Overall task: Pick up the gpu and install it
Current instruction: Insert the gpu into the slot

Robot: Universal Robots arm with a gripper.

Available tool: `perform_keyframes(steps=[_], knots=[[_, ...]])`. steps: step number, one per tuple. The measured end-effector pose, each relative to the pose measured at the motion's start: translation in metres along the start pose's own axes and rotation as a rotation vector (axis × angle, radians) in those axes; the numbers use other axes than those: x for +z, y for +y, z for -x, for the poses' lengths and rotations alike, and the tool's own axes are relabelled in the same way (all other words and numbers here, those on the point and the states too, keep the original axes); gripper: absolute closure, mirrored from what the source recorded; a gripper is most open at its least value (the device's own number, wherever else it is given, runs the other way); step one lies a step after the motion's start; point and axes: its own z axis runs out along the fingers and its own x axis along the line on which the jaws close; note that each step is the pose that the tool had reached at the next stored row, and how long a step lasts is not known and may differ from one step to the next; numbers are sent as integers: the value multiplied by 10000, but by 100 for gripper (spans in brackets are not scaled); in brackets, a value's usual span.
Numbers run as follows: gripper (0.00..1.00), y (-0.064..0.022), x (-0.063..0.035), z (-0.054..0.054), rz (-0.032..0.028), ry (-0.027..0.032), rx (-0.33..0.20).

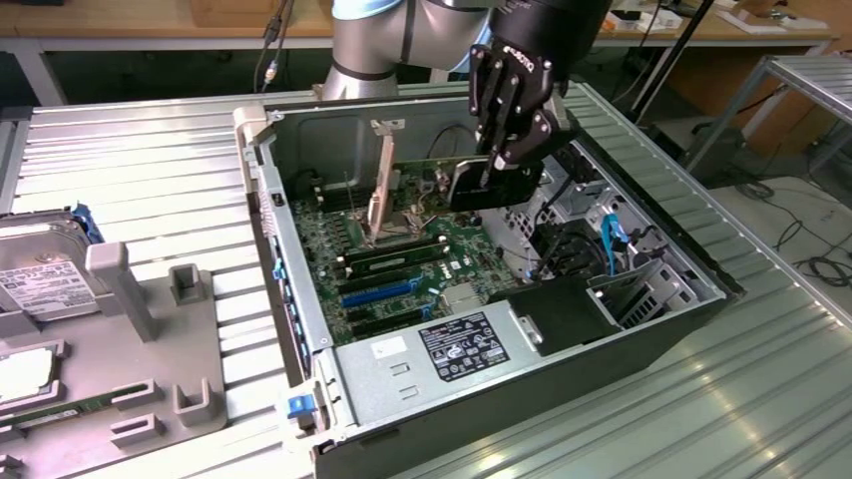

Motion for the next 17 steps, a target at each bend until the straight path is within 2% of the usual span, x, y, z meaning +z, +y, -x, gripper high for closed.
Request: perform_keyframes(steps=[8,12,17], knots=[[73,-1,9,4,-11,3,-105],[73,-2,35,17,-52,3,-103],[73,1,71,90,-75,2,-102]])
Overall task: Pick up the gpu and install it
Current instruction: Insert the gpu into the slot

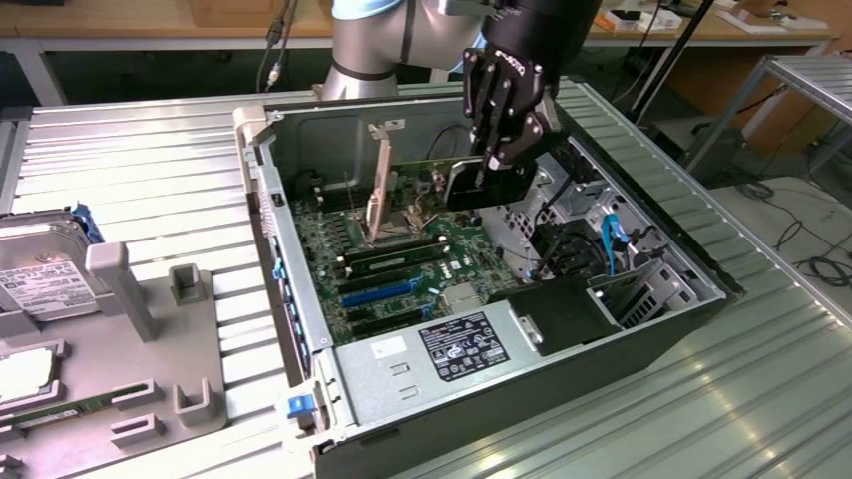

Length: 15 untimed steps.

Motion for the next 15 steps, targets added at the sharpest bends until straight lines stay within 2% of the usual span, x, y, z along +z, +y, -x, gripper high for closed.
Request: perform_keyframes(steps=[4,8,15], knots=[[73,7,13,66,-1,-1,6],[73,20,30,187,-3,-5,128],[73,59,54,210,-5,-6,175]])
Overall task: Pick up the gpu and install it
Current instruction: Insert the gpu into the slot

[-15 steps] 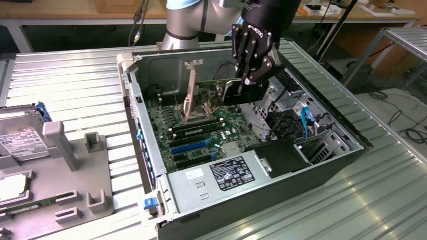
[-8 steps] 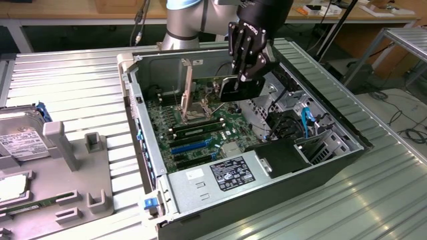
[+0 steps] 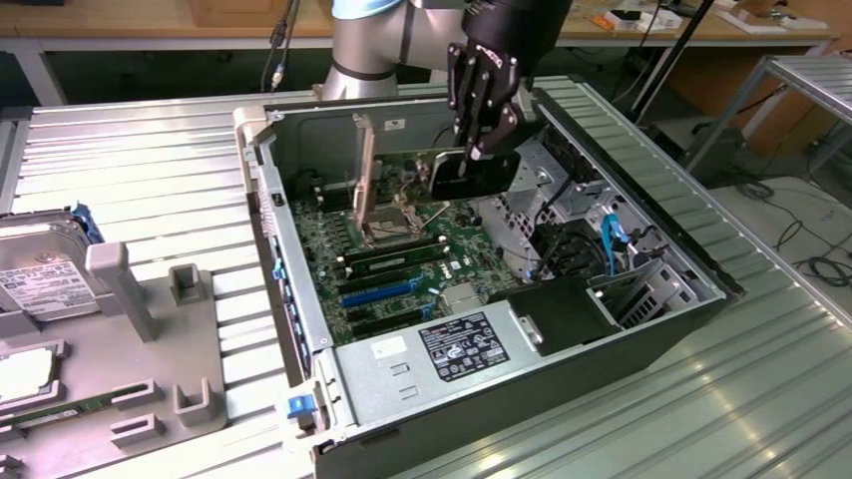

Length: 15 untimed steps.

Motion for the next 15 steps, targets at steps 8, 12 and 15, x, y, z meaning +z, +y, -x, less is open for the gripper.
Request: perform_keyframes(steps=[8,12,15], knots=[[73,58,30,1,-12,-1,15],[73,92,56,7,-33,-2,20],[73,112,73,13,-48,-3,26]])
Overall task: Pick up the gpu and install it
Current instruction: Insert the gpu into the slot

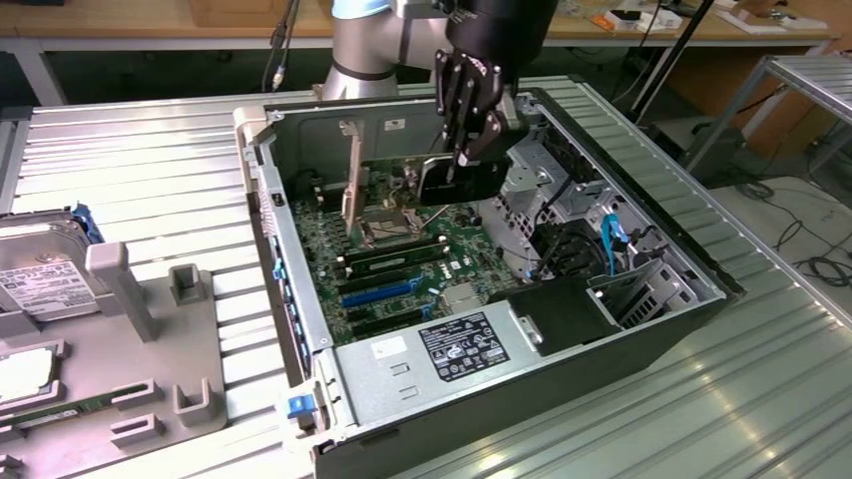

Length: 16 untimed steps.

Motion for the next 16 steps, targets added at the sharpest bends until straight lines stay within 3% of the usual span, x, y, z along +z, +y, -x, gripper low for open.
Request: perform_keyframes(steps=[16], knots=[[73,33,96,8,-89,-6,13]])
